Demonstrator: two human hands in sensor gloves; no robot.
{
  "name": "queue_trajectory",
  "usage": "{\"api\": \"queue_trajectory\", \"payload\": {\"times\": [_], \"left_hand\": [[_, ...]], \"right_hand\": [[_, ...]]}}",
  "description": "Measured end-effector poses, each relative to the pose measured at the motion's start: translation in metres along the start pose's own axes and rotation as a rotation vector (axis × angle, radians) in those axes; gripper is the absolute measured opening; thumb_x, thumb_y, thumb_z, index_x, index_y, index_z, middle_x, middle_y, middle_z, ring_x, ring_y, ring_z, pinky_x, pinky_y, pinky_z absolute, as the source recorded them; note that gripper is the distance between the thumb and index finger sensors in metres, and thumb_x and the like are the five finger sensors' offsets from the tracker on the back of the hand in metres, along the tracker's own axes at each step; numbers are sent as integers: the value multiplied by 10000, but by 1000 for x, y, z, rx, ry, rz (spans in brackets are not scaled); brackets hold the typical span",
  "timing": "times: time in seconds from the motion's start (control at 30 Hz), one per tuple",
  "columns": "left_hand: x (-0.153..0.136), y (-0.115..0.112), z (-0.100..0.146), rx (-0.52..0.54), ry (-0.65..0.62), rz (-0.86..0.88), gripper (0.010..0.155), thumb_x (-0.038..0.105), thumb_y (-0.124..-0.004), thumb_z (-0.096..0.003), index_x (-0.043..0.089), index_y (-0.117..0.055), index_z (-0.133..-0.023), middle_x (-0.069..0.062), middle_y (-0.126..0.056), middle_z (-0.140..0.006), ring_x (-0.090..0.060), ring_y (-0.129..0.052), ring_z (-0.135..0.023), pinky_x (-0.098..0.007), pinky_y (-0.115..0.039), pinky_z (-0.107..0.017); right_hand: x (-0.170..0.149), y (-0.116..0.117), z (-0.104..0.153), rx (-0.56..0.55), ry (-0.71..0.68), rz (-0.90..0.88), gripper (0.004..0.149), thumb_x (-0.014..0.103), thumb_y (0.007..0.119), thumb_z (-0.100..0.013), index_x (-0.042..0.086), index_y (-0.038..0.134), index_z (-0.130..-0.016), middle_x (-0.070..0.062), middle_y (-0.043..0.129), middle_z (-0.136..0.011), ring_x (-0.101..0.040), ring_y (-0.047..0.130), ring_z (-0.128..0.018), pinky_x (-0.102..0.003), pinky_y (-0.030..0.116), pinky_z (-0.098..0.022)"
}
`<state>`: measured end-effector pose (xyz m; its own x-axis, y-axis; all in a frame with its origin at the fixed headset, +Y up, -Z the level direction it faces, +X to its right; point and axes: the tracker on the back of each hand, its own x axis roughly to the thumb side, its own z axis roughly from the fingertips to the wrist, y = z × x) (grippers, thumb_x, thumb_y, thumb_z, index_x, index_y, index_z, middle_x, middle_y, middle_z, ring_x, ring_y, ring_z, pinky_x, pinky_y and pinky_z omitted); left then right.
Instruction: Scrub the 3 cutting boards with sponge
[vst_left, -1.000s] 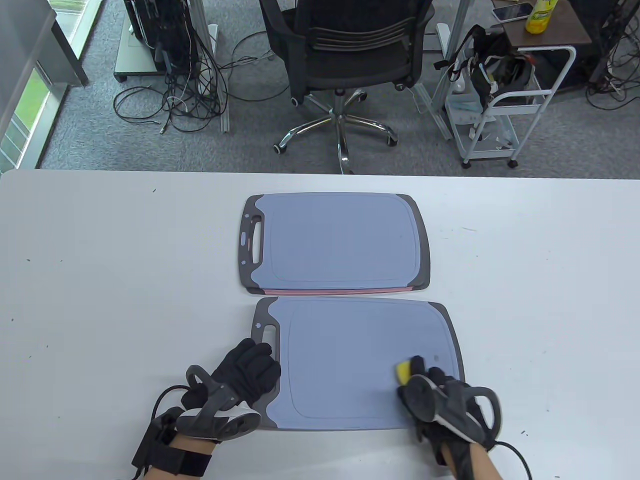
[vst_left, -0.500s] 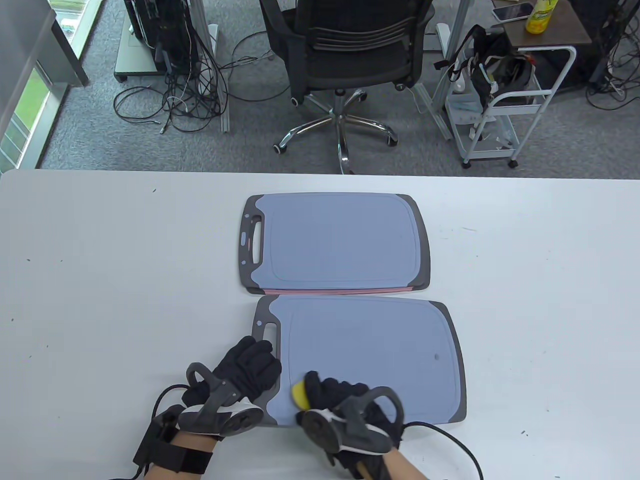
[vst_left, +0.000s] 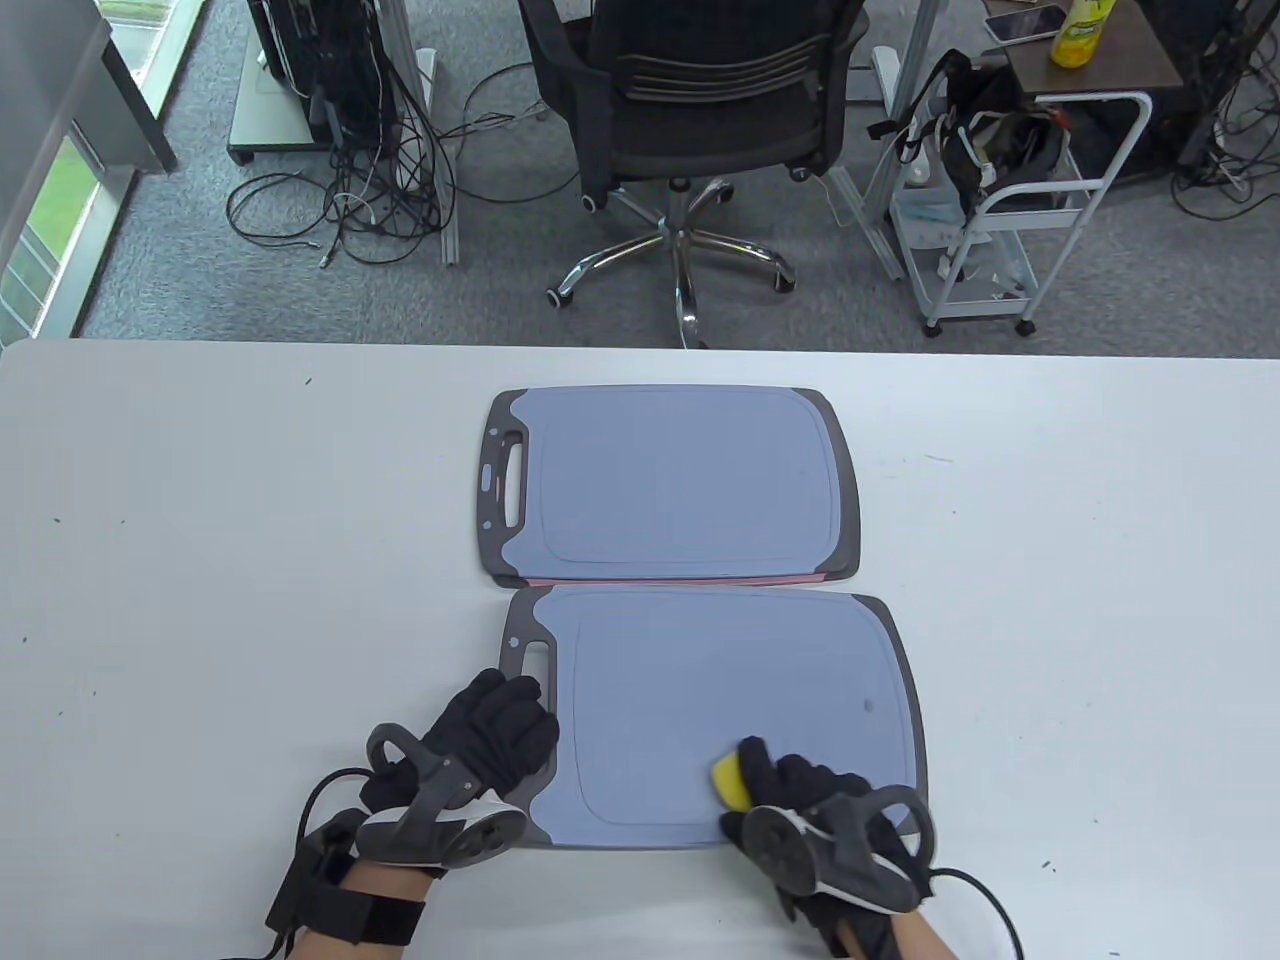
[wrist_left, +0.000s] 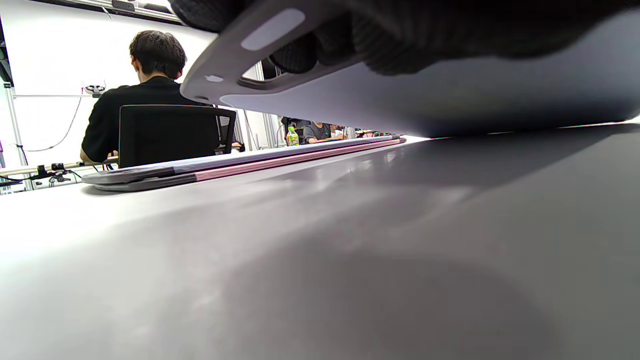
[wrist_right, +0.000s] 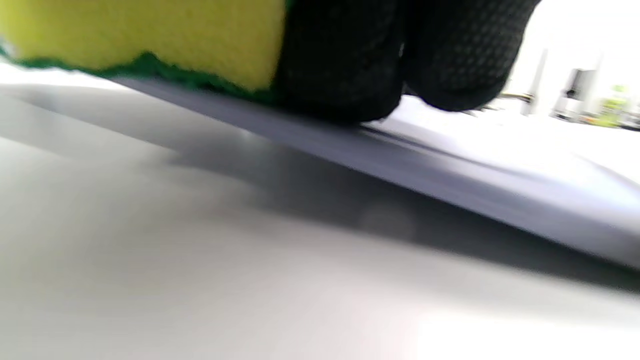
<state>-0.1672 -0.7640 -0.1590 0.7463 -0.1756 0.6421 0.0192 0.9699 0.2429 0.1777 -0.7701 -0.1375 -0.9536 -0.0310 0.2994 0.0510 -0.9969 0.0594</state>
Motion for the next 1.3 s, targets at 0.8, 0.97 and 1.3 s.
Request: {"api": "queue_trajectory", "payload": {"times": [0.8, 0.97, 1.3], "left_hand": [[-19, 72, 35, 451, -49, -390, 451, 532, -808, -449, 335, -760, -852, 101, -882, -856, -212, -922, -910, -468, -808, -685], [-39, 81, 4, 426, -31, -414, 451, 526, -804, -455, 330, -754, -857, 94, -872, -862, -220, -910, -915, -473, -801, -687], [-81, 71, -120, 321, -87, -460, 449, 524, -804, -453, 337, -747, -858, 100, -863, -867, -216, -901, -922, -466, -794, -691]], "right_hand": [[-135, 9, 32, -23, 304, -213, 748, 558, 730, -431, 126, 593, -1026, -105, 827, -763, -213, 910, -503, -471, 772, -486], [-136, 6, 32, -49, 286, -221, 746, 560, 729, -430, 129, 596, -1024, -102, 830, -762, -211, 911, -501, -468, 774, -485], [-138, 1, 38, -84, 283, -243, 745, 560, 728, -429, 127, 599, -1022, -102, 832, -759, -209, 914, -499, -468, 775, -484]]}}
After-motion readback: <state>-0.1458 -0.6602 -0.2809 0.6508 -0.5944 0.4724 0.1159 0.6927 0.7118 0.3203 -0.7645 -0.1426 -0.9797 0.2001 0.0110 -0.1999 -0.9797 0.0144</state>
